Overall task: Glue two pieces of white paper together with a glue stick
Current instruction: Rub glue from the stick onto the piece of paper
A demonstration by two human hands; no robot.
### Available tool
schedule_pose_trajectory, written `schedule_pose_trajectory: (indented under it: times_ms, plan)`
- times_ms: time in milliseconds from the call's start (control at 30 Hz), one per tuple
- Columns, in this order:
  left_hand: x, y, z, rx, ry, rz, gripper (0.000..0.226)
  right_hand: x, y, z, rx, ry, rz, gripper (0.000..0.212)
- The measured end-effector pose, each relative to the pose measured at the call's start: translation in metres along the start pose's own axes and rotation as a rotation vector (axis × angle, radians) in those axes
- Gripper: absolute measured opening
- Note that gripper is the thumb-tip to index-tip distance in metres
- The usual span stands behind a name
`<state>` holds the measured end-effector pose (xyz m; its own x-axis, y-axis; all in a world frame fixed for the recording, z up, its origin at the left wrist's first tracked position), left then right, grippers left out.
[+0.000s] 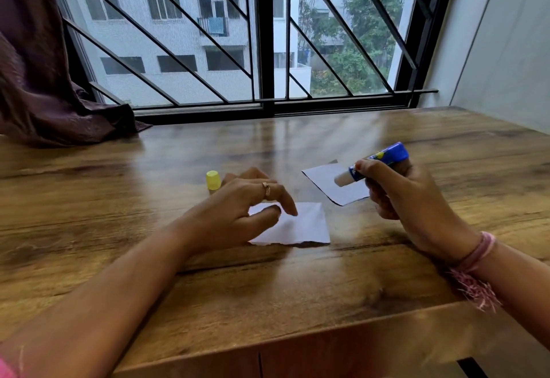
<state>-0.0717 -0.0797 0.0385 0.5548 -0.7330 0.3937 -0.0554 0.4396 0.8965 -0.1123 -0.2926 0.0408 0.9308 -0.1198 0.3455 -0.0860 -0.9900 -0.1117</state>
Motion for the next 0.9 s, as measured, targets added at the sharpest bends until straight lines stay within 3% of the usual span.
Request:
schedule_pose_trajectory:
  times_ms: [167, 333, 567, 733, 900]
  plan:
    - [-0.001, -0.003, 0.005, -0.050, -0.059, -0.136, 0.039, 0.000, 0.002, -0.001, -0.027, 0.003, 0.042, 0.025]
    - [0.000, -0.008, 0.016, 0.125, -0.040, -0.169, 0.050, -0.001, 0.003, -0.001, -0.054, -0.009, 0.039, 0.021]
    - [0.000, 0.002, 0.020, 0.252, -0.030, 0.016, 0.052, 0.002, 0.001, 0.010, -0.094, -0.104, -0.019, 0.016]
    - [0.000, -0.010, 0.004, 0.322, 0.054, -0.117, 0.038, 0.002, -0.001, 0.013, -0.136, -0.090, -0.038, 0.015]
    - [0.000, -0.016, -0.001, 0.401, 0.099, -0.211, 0.042, 0.001, -0.004, 0.013, -0.242, -0.049, -0.076, 0.010]
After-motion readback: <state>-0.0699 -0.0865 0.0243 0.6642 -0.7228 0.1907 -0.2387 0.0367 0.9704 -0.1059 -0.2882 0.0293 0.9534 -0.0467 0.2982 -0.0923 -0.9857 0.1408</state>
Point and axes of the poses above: each hand's wrist, its own x-axis towards the middle knuckle, its own y-axis out of the back of the hand, z = x × y, the point moved 5 cm from there along x, towards the middle knuckle, and after that the axes turned 11 degrees about x, right-handed, at the moved point
